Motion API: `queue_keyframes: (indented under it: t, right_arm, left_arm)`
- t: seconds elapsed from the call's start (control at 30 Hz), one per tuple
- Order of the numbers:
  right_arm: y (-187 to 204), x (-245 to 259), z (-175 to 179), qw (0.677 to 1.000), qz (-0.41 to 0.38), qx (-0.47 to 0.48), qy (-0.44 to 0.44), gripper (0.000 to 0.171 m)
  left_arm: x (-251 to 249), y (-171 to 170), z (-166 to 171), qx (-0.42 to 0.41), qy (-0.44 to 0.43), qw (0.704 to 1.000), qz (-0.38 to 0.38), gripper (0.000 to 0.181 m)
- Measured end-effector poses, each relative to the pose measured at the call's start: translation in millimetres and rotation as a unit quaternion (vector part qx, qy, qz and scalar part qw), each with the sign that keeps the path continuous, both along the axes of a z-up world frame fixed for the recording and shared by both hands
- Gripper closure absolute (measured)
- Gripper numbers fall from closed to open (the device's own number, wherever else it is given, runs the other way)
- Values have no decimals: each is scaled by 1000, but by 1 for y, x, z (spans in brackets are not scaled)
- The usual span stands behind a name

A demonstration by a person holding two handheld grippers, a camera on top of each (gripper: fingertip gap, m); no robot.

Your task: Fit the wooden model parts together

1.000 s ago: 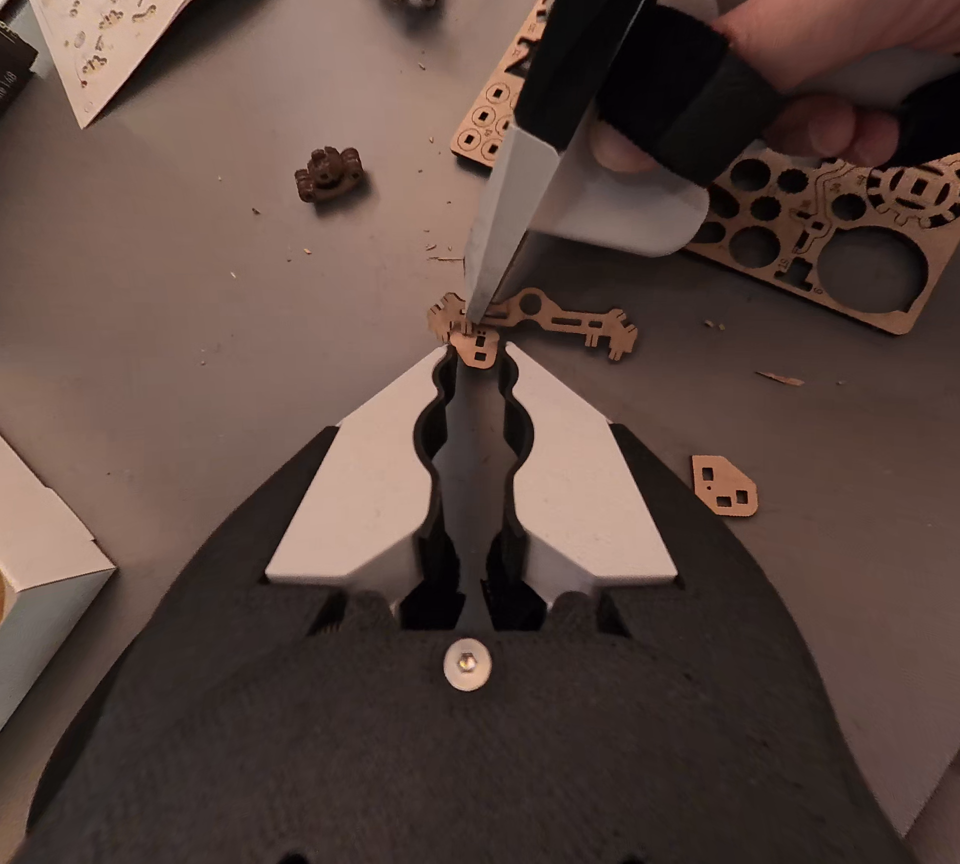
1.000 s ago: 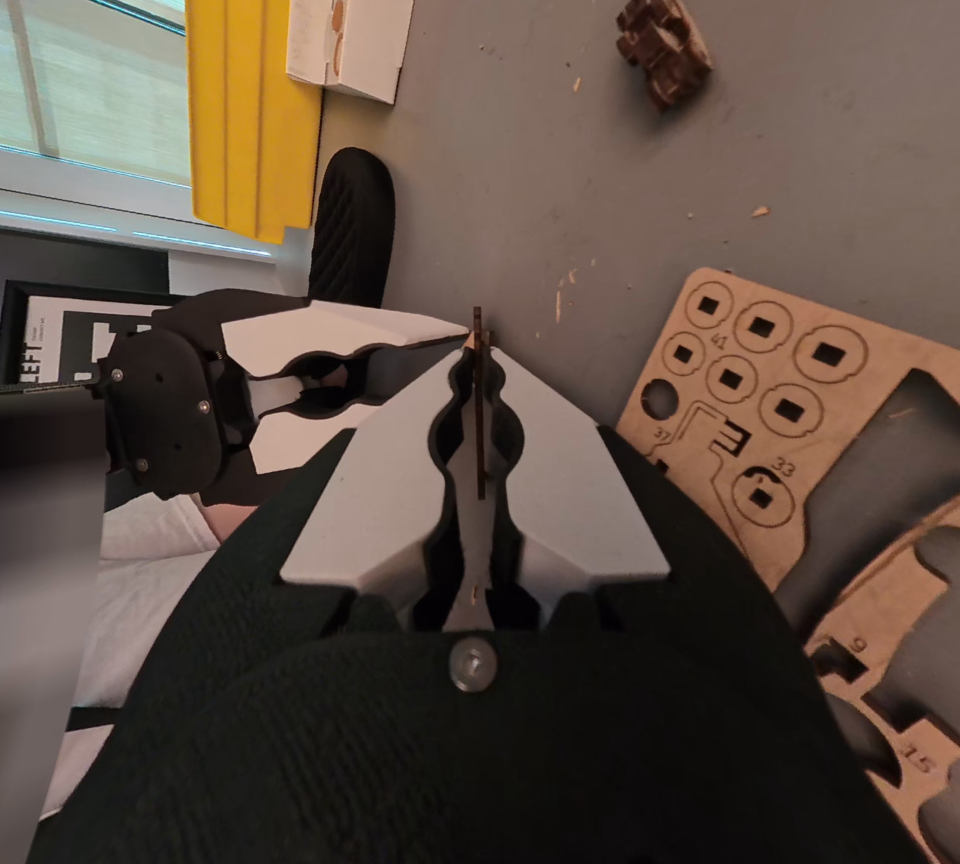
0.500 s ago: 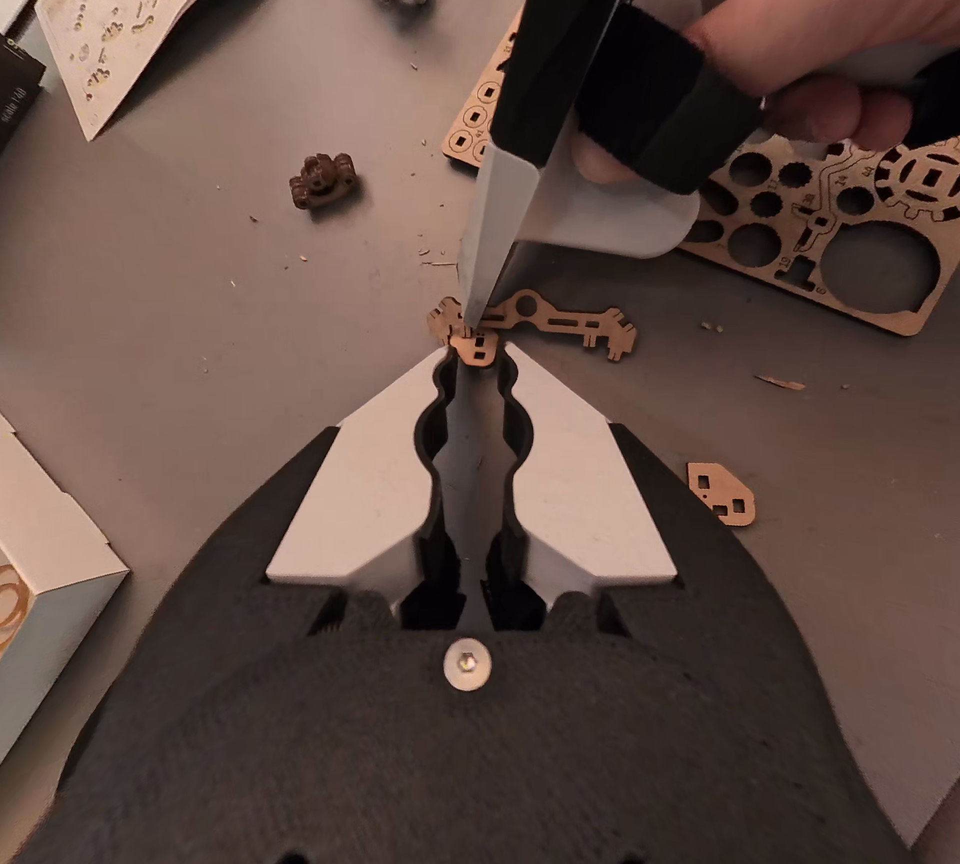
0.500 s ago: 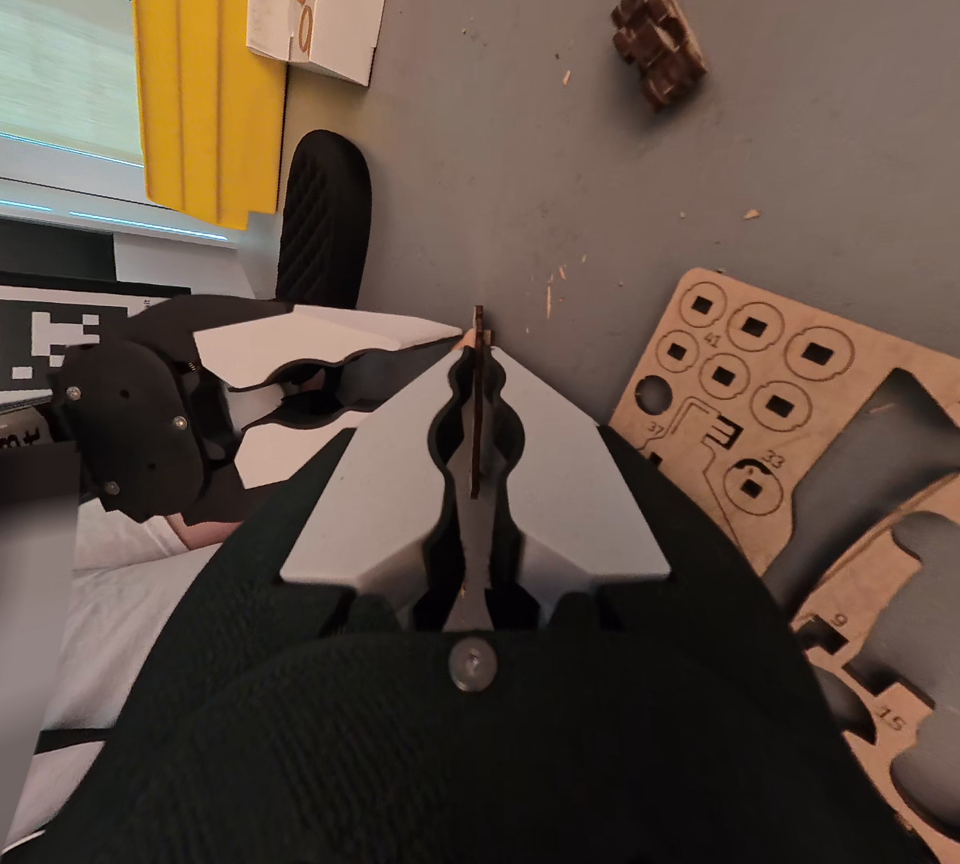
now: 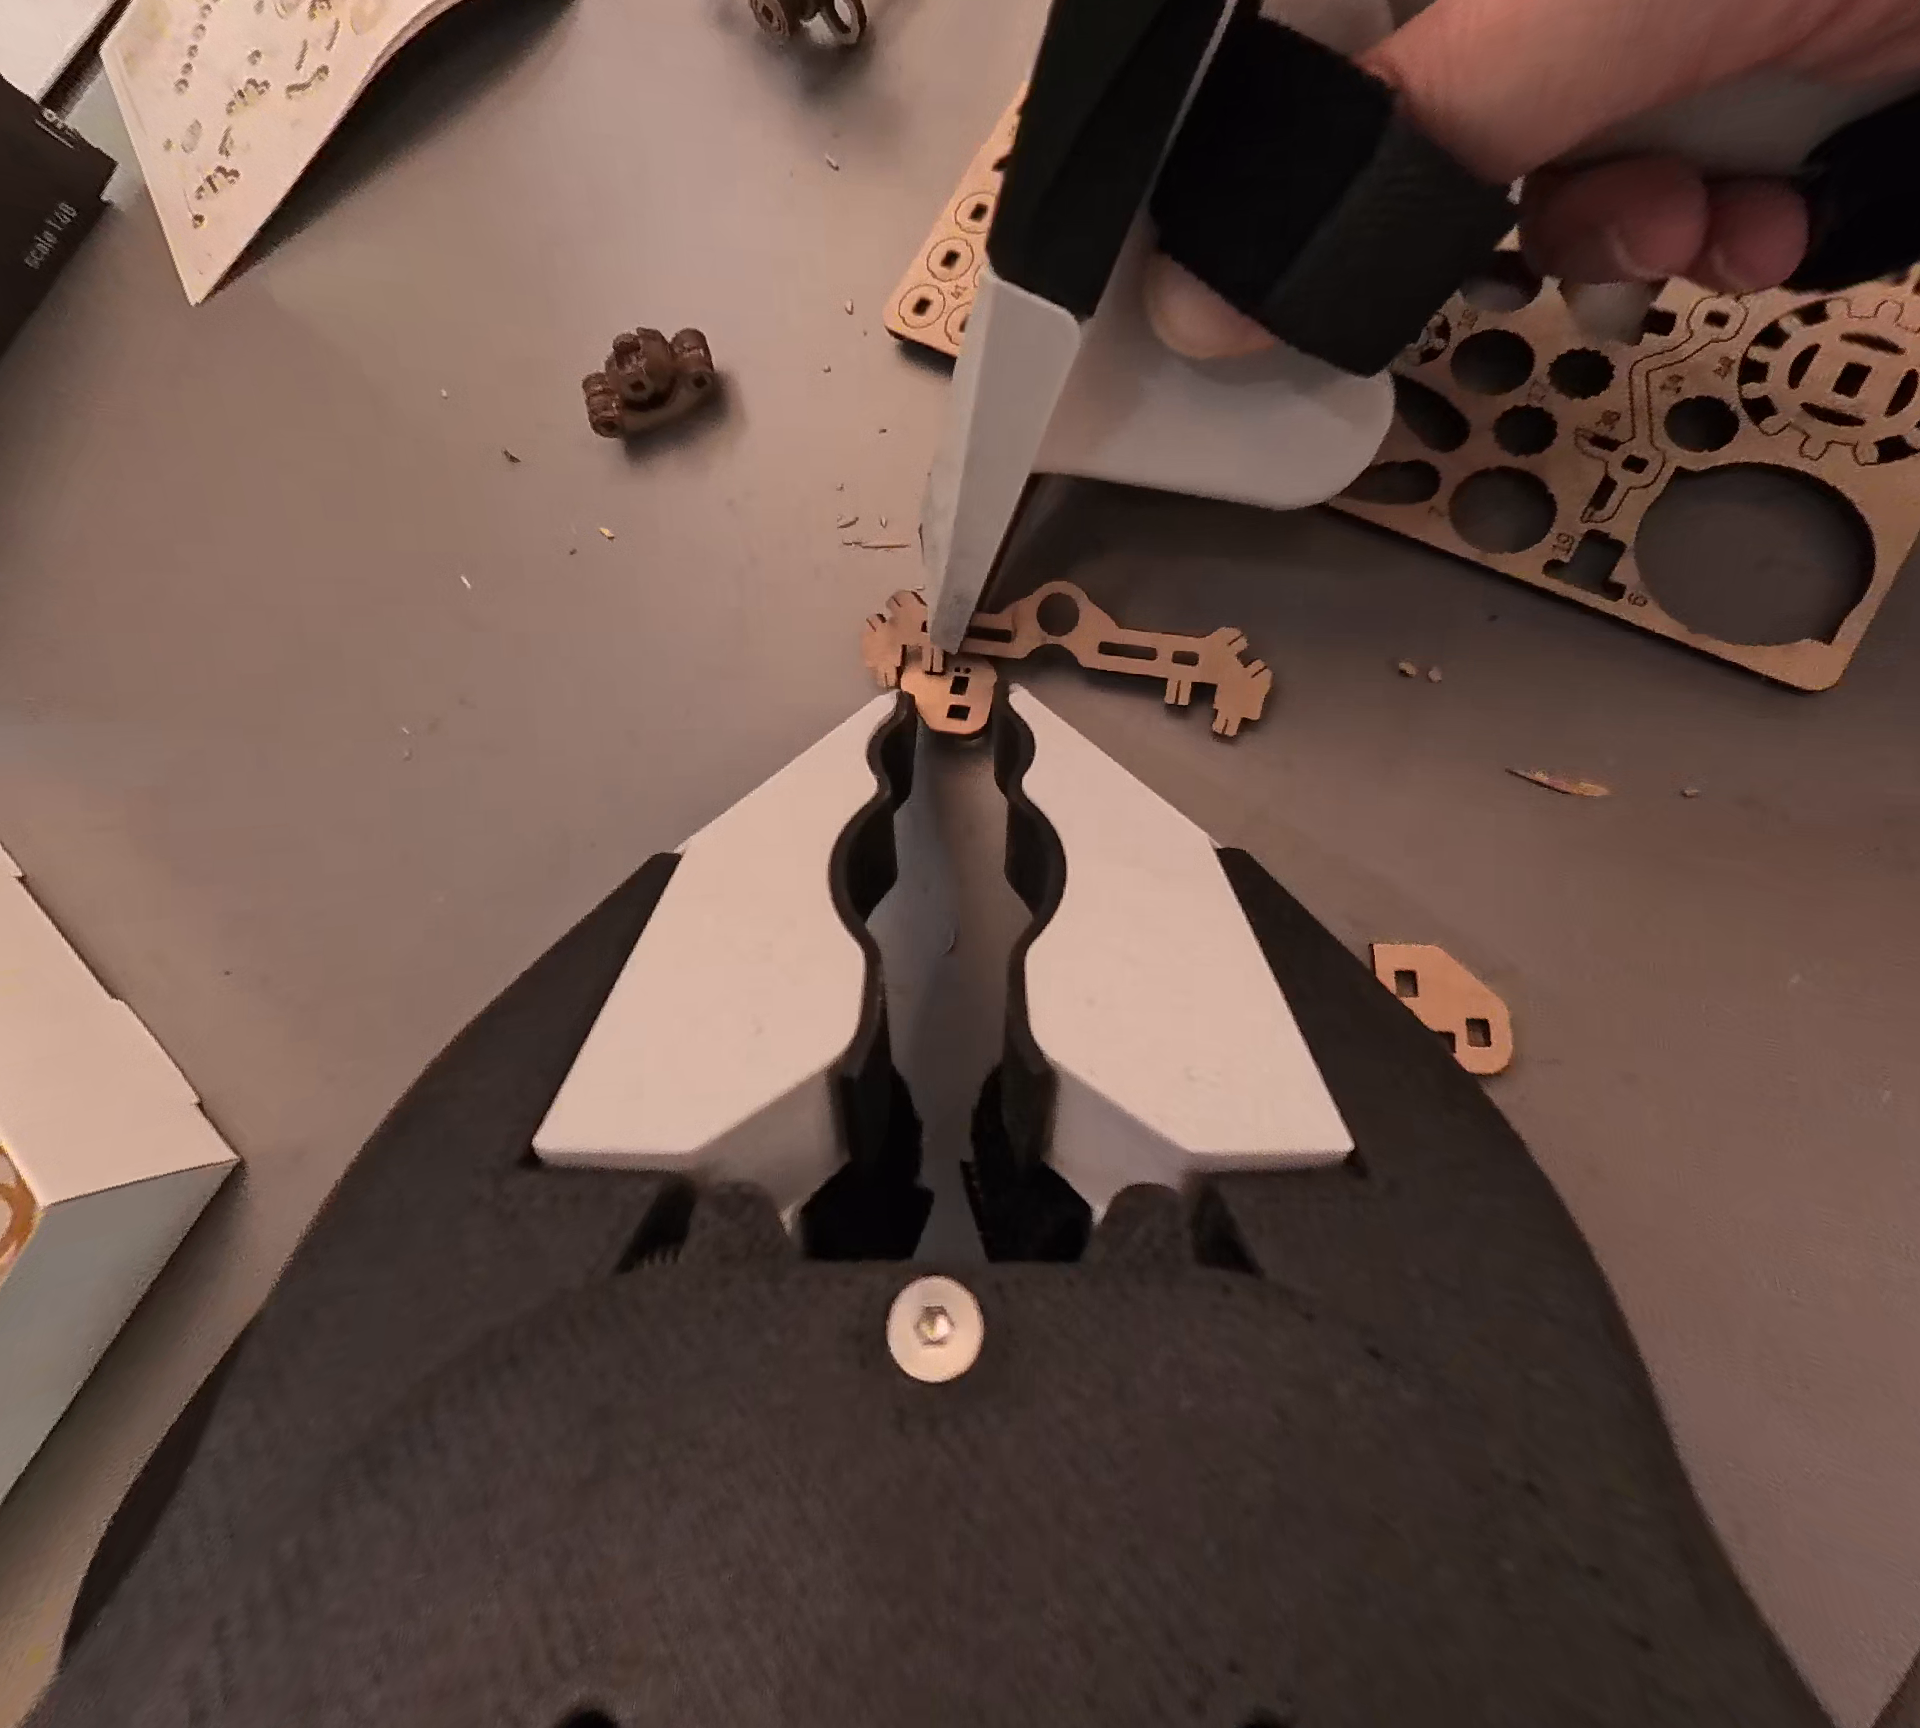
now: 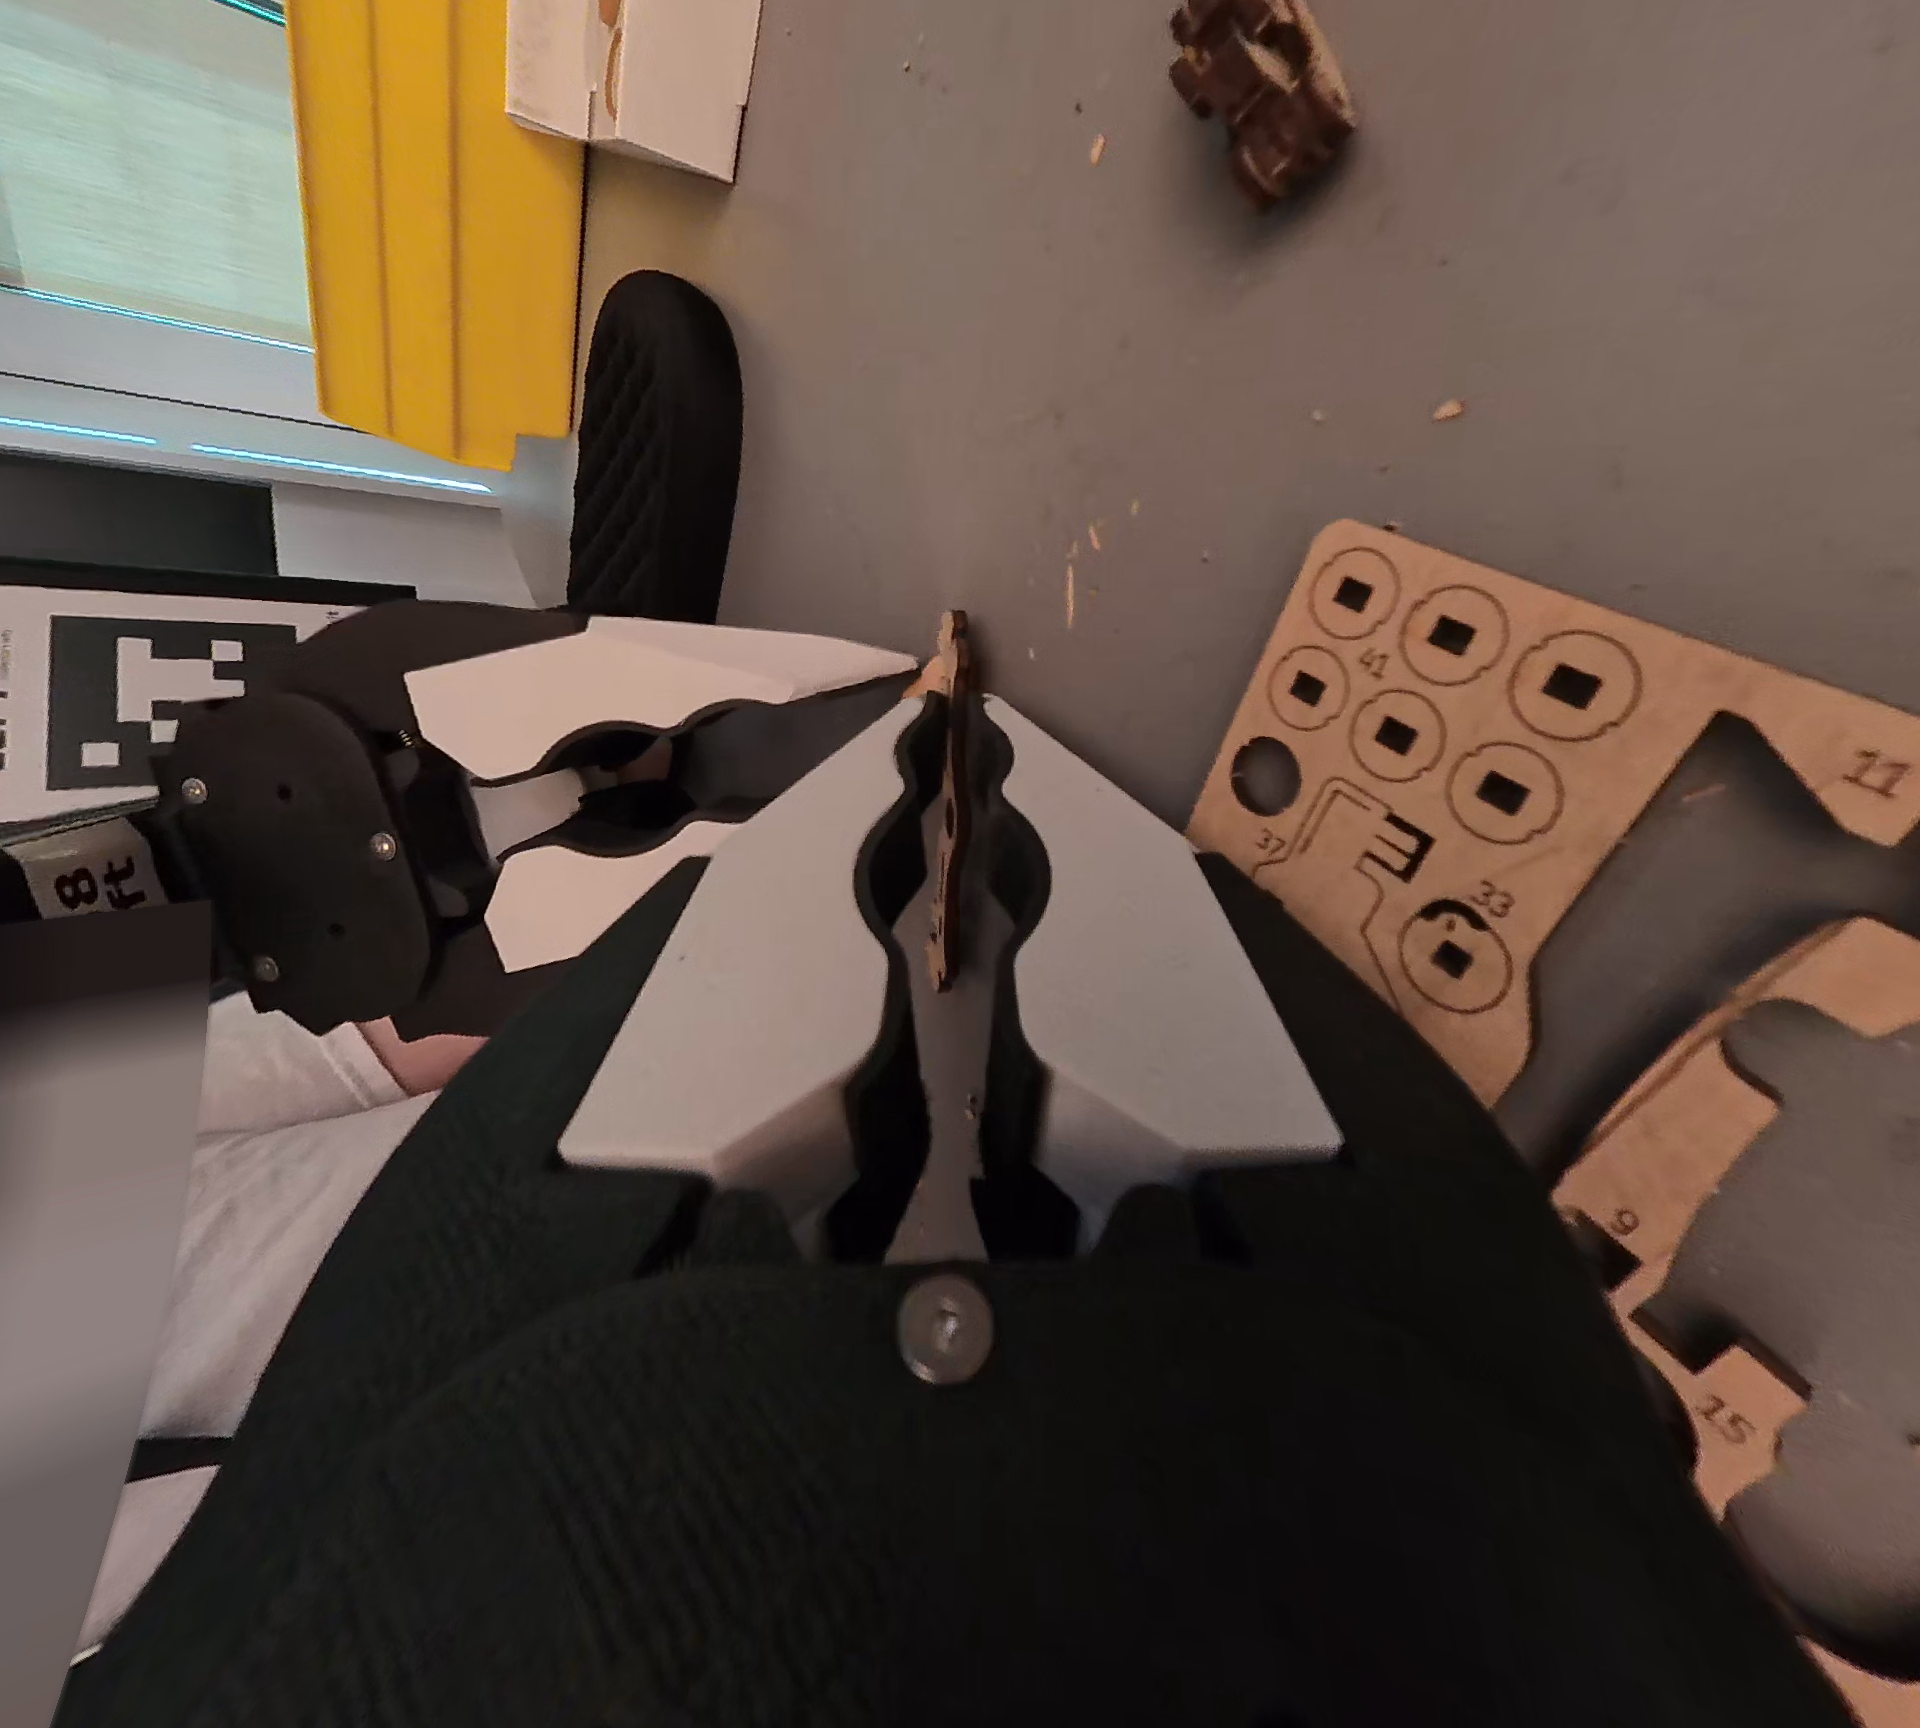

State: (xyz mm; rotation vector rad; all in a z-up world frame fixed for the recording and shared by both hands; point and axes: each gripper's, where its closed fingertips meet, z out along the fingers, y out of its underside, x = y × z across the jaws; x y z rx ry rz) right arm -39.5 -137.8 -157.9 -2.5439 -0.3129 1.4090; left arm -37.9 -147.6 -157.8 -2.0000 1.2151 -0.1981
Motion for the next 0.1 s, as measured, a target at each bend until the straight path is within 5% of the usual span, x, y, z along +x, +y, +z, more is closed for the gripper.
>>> queue_keyframes:
  t: [0.03, 0.1]
  right_arm:
    - [0, 0, 0, 1000, 3, 0, -5, 169]
    - [1, 1, 0, 1000, 10, 1, -16, 169]
  left_arm:
    - [0, 0, 0, 1, 2, 1000, -1, 168]
    - [2, 1, 1, 6, 7, 1000, -5, 168]
